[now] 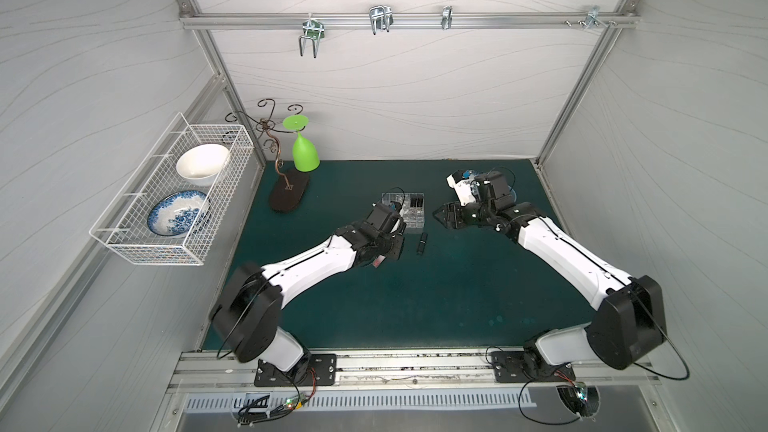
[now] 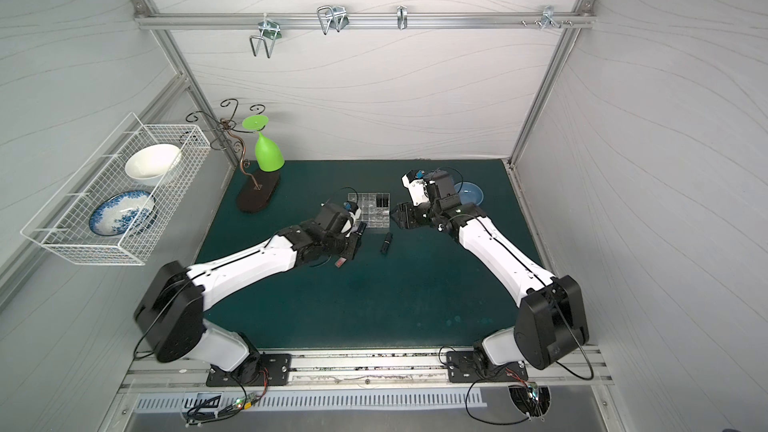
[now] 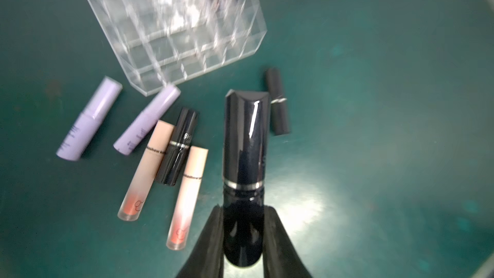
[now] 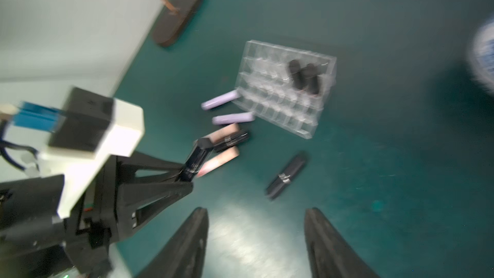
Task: Arrange the lipsticks in the organizer
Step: Pick up the lipstick at the center of the board.
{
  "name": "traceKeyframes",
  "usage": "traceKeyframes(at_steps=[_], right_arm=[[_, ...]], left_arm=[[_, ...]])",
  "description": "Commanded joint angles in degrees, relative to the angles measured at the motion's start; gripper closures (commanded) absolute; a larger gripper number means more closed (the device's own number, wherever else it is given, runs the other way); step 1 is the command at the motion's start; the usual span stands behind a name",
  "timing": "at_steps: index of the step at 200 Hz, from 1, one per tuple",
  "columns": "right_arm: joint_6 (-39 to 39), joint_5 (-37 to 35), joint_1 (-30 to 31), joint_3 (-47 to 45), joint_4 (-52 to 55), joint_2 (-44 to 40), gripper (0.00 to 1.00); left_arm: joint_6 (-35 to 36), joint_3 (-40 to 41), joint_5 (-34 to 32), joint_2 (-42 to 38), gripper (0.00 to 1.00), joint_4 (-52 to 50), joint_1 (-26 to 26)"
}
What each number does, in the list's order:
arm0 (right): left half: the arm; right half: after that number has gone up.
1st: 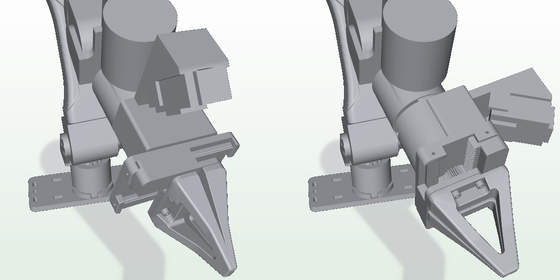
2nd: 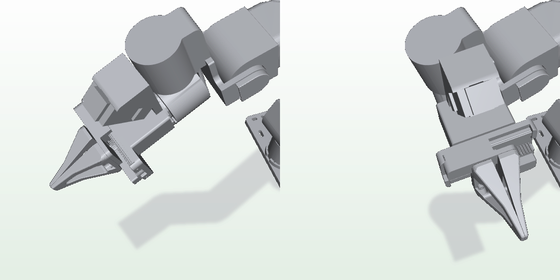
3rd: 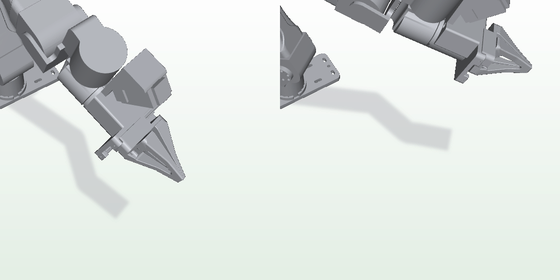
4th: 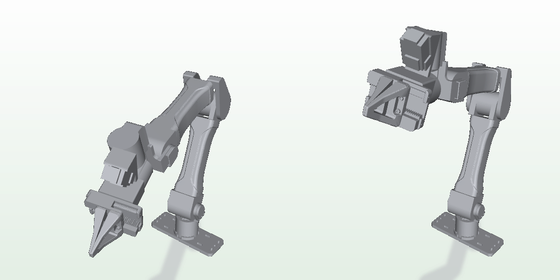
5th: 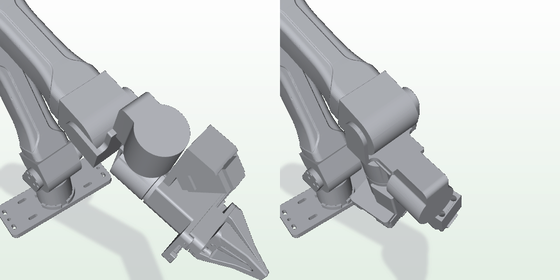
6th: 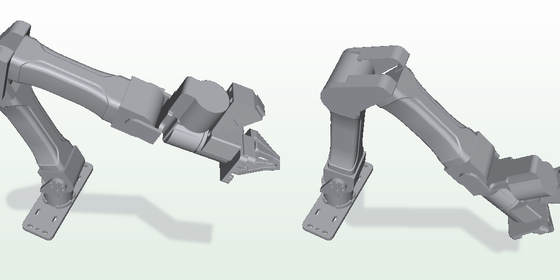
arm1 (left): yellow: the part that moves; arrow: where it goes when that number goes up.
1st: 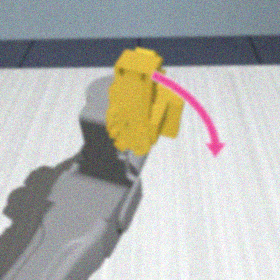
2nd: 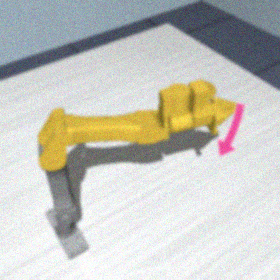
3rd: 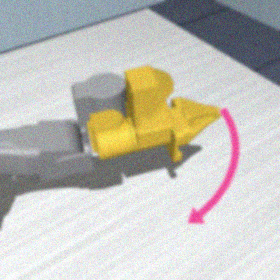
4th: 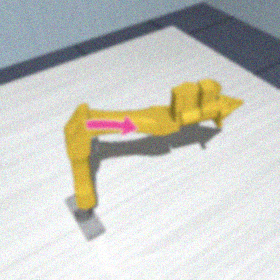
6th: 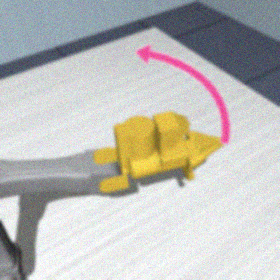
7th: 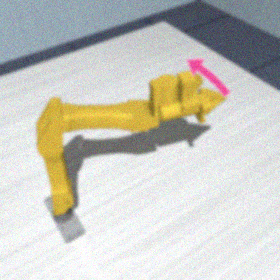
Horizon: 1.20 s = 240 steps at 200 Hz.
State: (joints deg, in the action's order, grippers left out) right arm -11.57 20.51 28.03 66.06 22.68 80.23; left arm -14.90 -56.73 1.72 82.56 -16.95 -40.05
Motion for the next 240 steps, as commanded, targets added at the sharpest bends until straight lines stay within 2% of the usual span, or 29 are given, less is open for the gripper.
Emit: traceKeyframes(at_steps=[1,31,49,66,100,156,165,177,190,213,240], right_arm=[[-0.6,14.5,-0.4,1.1,4.0,-2.4,0.31],[-1.0,25.5,-2.4,3.1,4.1,-3.7,0.24],[-0.3,31.9,-2.7,5.9,6.6,-2.4,0.22],[-0.2,34.7,-2.5,7.2,7.3,-1.1,0.23],[-1.7,36.3,-2.2,8.5,5.8,0.2,0.3],[3.2,32.0,2.0,15.7,14.6,4.8,0.35],[3.6,32.0,2.5,16.4,15.5,5.4,0.38],[4.1,32.0,2.6,17.1,16.5,6.0,0.46],[4.9,31.9,2.5,18.0,17.8,6.5,0.49],[6.1,31.2,2.6,19.6,20.4,7.6,0.49],[6.8,29.6,2.9,21.0,21.8,9.3,0.44]], left_arm=[[1.0,2.5,9.1,-5.9,0.79,8.7,0.1],[0.2,4.5,17.7,-10.9,0.79,12.8,0.1],[0.2,5.3,20.0,-13.2,0.79,13.6,0.1],[0.6,5.3,21.5,-14.5,0.79,13.3,0.1],[0.9,5.6,23.3,-15.4,0.79,13.4,0.1],[1.3,5.4,23.4,-16.0,0.79,12.6,0.1],[1.4,5.4,23.3,-16.1,0.79,12.6,0.1],[1.6,5.3,23.2,-16.2,0.79,12.3,0.1],[1.8,5.3,23.0,-16.4,0.79,12.0,0.1],[1.9,5.4,22.7,-17.0,0.79,11.9,0.1],[2.2,5.4,22.6,-17.5,0.79,11.4,0.1]])
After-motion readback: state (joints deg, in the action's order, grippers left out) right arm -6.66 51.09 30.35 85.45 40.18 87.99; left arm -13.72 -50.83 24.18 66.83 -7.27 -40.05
